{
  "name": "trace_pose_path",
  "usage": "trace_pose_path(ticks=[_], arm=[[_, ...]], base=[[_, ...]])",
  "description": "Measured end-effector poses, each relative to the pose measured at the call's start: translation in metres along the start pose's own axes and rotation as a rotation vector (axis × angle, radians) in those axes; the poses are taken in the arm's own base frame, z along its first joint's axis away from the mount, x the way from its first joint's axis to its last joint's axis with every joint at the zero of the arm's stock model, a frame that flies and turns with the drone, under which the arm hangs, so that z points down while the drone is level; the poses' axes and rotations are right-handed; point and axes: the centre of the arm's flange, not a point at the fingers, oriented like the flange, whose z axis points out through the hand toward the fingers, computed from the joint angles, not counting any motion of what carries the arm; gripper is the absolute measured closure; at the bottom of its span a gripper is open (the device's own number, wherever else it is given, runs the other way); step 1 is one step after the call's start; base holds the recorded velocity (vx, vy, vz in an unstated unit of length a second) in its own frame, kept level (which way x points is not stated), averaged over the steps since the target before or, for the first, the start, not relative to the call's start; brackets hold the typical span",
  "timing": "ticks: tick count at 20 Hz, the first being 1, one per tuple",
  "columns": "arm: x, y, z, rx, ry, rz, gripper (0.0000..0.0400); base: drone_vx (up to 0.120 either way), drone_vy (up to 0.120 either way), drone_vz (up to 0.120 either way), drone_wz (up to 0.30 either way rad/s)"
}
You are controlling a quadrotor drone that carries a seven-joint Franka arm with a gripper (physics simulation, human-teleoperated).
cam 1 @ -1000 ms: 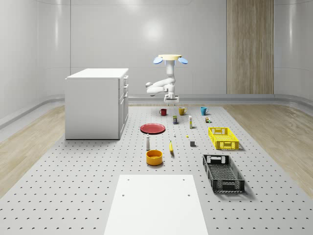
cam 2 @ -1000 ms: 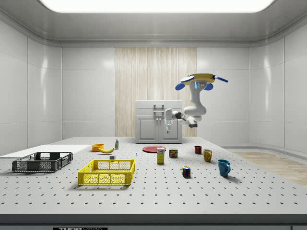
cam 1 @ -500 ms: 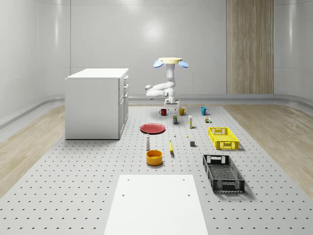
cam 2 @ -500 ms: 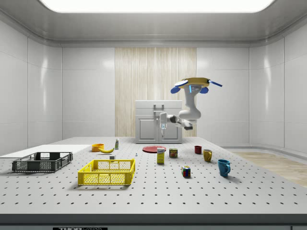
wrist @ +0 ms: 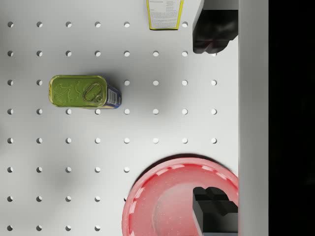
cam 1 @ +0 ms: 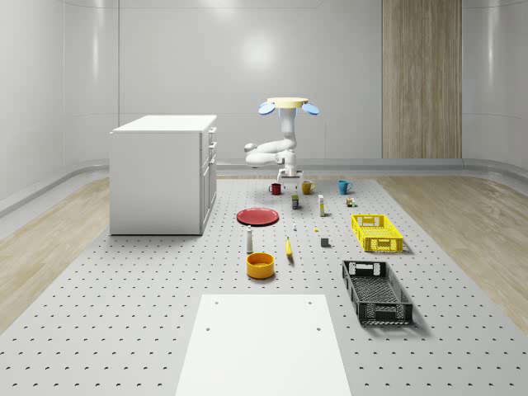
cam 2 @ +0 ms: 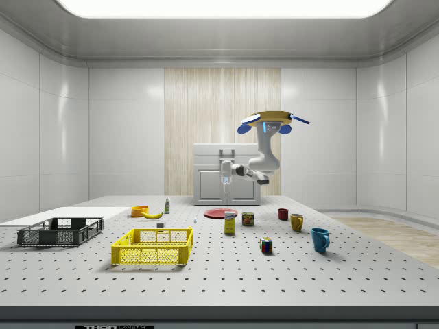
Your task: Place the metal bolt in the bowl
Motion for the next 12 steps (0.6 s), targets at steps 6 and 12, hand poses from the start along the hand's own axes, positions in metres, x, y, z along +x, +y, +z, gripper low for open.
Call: trace_pose_path(ticks=[6, 12], arm=[[0.0, 0.0, 0.0, 0.0, 0.0, 0.0, 0.0], [0.0, 0.0, 0.0, 0.0, 0.0, 0.0, 0.0]], base=[[0.12, 0.0, 0.0, 0.0], [0.12, 0.0, -0.1, 0.0]])
